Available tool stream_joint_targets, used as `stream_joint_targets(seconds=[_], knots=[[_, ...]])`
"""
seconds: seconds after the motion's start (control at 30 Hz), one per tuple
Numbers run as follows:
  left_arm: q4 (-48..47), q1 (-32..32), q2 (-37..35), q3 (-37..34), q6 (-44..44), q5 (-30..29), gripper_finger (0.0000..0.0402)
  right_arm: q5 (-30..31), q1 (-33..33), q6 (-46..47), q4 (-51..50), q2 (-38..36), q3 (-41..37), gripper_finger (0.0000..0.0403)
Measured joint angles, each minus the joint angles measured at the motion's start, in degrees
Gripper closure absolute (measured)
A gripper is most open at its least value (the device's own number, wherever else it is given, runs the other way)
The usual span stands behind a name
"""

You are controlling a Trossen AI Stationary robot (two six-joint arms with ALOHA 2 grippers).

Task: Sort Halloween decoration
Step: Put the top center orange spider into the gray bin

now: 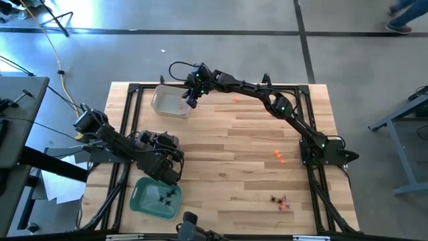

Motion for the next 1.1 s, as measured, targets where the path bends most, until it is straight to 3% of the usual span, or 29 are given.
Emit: stream_joint_targets(seconds=[0.3,0.6,0.87,1.1], knots=[[0.0,0.0,0.0,0.0,0.0,0.0,0.0266,0.5,0.0,-0.3,0.3,0.0,0.0,0.0278],[-0.5,0.0,0.0,0.0,0.0,1.0,0.0266,0.5,-1.2,-2.0,-3.1,-4.5,0.1,0.0278],[-0.6,0.0,0.0,0.0,-0.1,0.9,0.0266,0.7,-3.8,-8.3,-20.7,-11.1,0.1,0.0293],[-0.6,0.3,0.0,0.0,-0.1,0.8,0.0266,0.7,-4.6,-18.4,-44.5,-12.8,0.1,0.0304]])
